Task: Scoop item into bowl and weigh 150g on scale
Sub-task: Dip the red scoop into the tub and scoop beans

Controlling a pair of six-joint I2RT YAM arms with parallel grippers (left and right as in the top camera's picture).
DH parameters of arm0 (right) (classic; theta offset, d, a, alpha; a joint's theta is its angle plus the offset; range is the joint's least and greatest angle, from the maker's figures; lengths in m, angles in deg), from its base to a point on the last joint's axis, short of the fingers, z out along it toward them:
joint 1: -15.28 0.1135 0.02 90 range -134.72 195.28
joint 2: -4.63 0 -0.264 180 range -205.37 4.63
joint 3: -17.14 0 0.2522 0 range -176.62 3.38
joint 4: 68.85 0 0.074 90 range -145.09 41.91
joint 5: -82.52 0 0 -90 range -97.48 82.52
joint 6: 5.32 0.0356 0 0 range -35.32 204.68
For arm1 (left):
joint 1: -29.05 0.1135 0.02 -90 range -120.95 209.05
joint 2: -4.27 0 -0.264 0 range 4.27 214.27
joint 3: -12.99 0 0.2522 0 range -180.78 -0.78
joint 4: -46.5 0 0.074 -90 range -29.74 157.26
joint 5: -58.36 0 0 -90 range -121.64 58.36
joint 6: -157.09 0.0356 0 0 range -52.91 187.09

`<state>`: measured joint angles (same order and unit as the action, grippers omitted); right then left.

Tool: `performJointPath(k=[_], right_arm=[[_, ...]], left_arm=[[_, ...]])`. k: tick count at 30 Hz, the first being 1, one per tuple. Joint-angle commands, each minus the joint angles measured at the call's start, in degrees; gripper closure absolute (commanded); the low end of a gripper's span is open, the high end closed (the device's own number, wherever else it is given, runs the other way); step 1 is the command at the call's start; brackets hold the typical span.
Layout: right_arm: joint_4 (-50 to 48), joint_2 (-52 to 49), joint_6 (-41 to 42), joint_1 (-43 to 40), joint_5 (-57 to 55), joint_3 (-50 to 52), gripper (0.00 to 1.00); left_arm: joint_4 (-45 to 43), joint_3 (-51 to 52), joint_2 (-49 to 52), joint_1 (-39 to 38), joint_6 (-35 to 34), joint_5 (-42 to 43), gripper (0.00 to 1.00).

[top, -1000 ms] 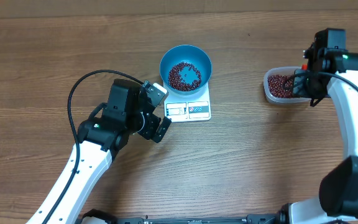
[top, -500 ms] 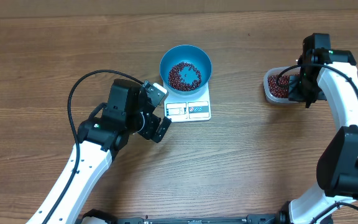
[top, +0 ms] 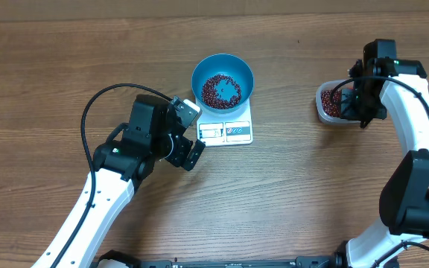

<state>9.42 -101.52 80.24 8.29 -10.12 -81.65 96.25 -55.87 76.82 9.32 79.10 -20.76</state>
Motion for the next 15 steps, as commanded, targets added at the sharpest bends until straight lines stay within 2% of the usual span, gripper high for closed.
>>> performJointPath(k=[1, 15], right_arm=[[0.17, -0.39, -3.41, 0.15, 5.92, 0.35, 0.96], [1.03, -0.39, -5.09, -3.89, 21.99, 0.35, 0.96]], left_arm=[[-0.04, 0.20, 0.31, 0.31, -0.66, -0.35, 0.00], [-0.04, 0.20, 0.31, 0.31, -0.66, -0.35, 0.00]])
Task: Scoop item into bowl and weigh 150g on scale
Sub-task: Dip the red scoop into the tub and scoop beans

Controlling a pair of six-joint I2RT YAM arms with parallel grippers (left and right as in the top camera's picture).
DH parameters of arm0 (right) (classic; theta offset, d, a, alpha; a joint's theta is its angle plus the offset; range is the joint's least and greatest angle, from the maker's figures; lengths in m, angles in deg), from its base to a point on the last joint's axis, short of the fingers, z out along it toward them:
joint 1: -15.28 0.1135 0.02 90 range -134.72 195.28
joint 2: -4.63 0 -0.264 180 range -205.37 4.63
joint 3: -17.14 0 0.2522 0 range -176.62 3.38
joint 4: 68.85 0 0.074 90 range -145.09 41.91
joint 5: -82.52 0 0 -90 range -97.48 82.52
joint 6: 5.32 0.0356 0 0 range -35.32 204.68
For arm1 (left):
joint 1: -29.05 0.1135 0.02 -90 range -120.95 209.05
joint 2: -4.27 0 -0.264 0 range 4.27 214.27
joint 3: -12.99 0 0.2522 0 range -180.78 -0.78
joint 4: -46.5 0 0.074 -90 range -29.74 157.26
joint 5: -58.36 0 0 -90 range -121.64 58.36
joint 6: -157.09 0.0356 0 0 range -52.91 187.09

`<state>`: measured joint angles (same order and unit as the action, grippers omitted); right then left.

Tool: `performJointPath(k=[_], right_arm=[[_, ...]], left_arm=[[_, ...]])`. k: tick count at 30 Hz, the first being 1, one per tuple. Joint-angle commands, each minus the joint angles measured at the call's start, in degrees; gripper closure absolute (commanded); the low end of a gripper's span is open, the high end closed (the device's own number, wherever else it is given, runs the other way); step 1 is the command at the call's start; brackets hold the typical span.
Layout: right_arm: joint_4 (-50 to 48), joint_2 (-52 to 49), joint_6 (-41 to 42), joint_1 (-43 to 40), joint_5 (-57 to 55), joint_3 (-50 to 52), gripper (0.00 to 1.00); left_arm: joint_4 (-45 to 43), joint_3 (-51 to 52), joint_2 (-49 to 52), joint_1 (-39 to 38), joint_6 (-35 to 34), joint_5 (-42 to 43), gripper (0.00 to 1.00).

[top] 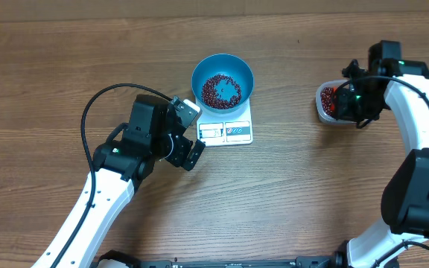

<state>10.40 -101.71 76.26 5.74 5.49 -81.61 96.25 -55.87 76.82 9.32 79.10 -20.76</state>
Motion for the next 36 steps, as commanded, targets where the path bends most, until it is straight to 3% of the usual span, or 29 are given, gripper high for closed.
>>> performJointPath(k=[1, 14, 21, 36], right_arm=[[0.28, -0.20, -1.11, -2.16, 7.34, 0.31, 0.96], [-0.31, -0.20, -1.07, -10.88, 16.44, 4.07, 0.96], [-5.33, -0.20, -0.15, -11.34, 20.57, 9.62, 0.96], [-8.17, -0.20, 1.11, -11.50, 30.84, 10.10, 0.96]], left_arm=[[-0.04, 0.20, 0.31, 0.31, -0.66, -0.35, 0.01], [-0.04, 0.20, 0.31, 0.31, -0.66, -0.37, 0.00], [-0.04, 0.20, 0.31, 0.31, -0.66, -0.37, 0.01], [-0.04, 0.20, 0.31, 0.31, -0.66, -0.37, 0.00]])
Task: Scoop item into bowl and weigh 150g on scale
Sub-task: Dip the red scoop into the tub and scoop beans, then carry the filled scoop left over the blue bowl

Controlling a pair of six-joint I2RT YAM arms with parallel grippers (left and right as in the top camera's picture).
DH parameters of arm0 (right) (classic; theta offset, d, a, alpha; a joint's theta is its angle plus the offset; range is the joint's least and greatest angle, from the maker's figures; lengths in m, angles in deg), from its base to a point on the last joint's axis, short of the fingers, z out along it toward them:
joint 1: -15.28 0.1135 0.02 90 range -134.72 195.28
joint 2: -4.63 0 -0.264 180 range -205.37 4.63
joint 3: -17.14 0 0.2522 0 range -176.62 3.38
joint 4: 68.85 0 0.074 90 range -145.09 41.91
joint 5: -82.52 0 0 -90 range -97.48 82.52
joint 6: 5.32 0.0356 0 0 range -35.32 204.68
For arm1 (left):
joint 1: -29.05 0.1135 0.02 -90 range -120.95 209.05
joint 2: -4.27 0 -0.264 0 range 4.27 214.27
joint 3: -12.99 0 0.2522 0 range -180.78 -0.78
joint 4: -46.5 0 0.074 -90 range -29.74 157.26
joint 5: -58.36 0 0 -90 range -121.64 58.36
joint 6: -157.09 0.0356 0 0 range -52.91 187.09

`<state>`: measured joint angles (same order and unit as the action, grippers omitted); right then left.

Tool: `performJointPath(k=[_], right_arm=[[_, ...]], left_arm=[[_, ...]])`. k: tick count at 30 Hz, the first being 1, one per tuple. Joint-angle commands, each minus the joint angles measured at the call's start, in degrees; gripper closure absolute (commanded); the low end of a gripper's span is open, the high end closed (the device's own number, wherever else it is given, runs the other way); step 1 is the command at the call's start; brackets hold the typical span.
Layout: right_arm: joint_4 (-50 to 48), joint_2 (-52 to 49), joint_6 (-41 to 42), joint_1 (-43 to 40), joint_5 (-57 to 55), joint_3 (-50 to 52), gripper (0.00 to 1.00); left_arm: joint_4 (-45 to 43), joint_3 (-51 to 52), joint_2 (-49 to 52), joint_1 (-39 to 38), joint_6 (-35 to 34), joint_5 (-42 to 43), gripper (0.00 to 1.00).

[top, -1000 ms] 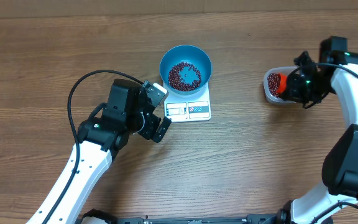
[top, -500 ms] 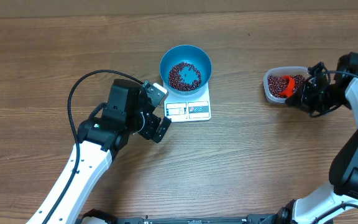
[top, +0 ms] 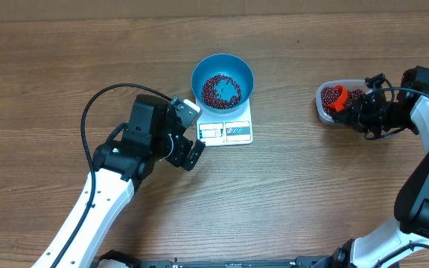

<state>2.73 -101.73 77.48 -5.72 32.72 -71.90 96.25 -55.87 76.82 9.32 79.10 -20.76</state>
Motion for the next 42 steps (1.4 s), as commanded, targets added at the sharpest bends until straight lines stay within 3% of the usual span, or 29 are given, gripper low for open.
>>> performJointPath(k=[1, 11, 20, 29, 36, 42], right_arm=[[-0.48, -0.17, -0.11, -0.24, 3.61, 0.39, 0.96], [1.60, -0.17, 0.22, -7.43, 3.67, 0.39, 0.96], [3.69, -0.17, -5.31, -12.11, 10.78, 0.39, 0.96], [7.28, -0.17, -12.79, -12.15, 21.55, 0.39, 0.96], [9.03, -0.15, -12.98, -12.13, 25.66, 0.37, 0.96], [15.02, -0.15, -21.35, -9.16, 30.64, 0.33, 0.96]], left_arm=[[-0.04, 0.20, 0.31, 0.31, -0.66, -0.37, 0.00], [-0.04, 0.20, 0.31, 0.31, -0.66, -0.37, 0.00], [-0.04, 0.20, 0.31, 0.31, -0.66, -0.37, 0.00], [-0.04, 0.20, 0.31, 0.31, -0.66, -0.37, 0.00], [-0.04, 0.20, 0.31, 0.31, -0.66, -0.37, 0.00], [-0.04, 0.20, 0.31, 0.31, -0.66, -0.37, 0.00]])
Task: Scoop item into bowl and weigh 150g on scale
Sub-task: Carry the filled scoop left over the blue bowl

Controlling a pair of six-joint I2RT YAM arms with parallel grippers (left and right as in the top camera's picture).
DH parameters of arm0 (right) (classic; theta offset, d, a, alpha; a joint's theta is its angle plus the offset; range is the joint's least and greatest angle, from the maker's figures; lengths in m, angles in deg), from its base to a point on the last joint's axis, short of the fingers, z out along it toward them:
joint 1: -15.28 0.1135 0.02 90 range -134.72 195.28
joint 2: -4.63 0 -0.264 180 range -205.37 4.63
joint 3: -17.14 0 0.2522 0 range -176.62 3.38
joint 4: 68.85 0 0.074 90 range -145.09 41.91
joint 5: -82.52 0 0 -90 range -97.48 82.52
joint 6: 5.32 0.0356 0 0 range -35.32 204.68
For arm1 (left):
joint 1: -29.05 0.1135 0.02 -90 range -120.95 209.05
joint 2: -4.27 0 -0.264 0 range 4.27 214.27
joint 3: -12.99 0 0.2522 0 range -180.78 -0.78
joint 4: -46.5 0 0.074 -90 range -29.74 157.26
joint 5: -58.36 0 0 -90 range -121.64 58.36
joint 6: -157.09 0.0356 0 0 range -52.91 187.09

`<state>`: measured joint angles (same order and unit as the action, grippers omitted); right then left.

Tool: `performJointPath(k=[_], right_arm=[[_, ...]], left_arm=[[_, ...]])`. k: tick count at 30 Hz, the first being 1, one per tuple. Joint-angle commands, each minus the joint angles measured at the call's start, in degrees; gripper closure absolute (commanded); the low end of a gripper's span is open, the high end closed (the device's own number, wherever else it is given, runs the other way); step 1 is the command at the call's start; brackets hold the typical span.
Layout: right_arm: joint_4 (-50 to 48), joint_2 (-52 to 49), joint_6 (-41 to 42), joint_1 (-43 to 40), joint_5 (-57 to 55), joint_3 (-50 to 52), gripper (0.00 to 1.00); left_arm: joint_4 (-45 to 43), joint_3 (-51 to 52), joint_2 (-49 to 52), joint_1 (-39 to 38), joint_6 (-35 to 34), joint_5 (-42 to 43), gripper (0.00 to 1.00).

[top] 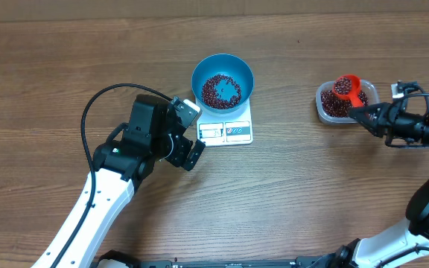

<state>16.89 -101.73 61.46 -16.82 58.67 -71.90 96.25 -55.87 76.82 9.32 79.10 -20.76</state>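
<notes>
A blue bowl (223,81) holding red beans stands on the white scale (226,131) at the table's middle back. To the right a clear tub (339,102) holds more red beans. My right gripper (369,113) is shut on the handle of an orange scoop (346,87), whose cup, filled with beans, hangs over the tub. My left gripper (193,132) sits just left of the scale with its fingers apart and nothing between them.
A black cable (99,104) loops from the left arm over the wooden table (51,74). The right arm (423,126) reaches in from the right edge.
The right gripper has drawn back to the right and the scoop, then low in the tub's left part, now sits raised over the tub with beans in its cup. The left arm is unchanged.
The right gripper first stood directly over the tub, hiding the scoop. Later it had shifted right and the orange scoop showed lying in the beans. Now the scoop is lifted, loaded with beans. The bowl, scale and left arm stayed put throughout.
</notes>
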Motion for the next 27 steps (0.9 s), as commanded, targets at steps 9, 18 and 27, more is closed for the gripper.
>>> performJointPath(k=[9, 18, 27], right_arm=[[0.74, -0.15, -5.35, 12.15, 5.22, -0.55, 0.96], [-5.90, -0.15, 2.89, 23.17, 7.67, -3.82, 0.96], [-22.51, -0.15, 23.23, 34.77, -2.56, -6.01, 0.96]], left_arm=[[-0.04, 0.20, 0.31, 0.31, -0.66, -0.37, 0.01], [-0.04, 0.20, 0.31, 0.31, -0.66, -0.37, 0.00], [-0.04, 0.20, 0.31, 0.31, -0.66, -0.37, 0.00]])
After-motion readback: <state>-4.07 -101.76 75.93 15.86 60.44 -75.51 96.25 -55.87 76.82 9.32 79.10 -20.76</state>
